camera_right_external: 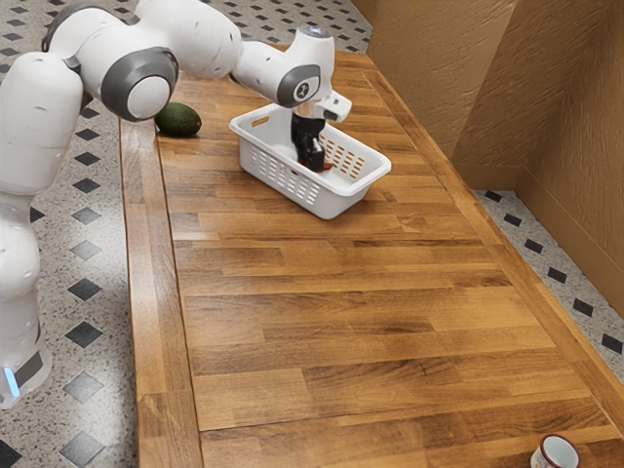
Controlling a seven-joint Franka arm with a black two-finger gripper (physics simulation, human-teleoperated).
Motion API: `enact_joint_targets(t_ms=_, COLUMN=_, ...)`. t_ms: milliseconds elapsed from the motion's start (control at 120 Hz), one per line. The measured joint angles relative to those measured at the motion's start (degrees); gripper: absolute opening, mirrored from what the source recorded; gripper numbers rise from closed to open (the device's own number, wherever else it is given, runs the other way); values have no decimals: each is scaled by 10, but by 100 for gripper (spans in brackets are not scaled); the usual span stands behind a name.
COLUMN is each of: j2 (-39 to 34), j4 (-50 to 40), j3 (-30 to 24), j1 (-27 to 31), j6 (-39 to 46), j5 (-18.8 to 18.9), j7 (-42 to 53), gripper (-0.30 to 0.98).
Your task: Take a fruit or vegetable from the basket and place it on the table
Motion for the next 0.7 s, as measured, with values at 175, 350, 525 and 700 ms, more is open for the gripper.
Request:
enact_joint_targets(t_ms=175, j2=-21, j4=-26, j3=0, j1=-8, j6=11, j5=0, j7=-6, gripper=18)
enact_joint_targets(t_ms=350, j2=-110, j4=-65, j3=1, j1=-38, j6=23, j5=29, j7=-21, gripper=17)
enact_joint_targets(t_ms=525, j2=-182, j4=-63, j3=-21, j1=-72, j6=26, j5=48, j7=-37, gripper=17)
enact_joint_targets(t_ms=700, j2=-197, j4=-59, j3=-123, j1=-65, j6=28, j5=52, j7=-69, gripper=17)
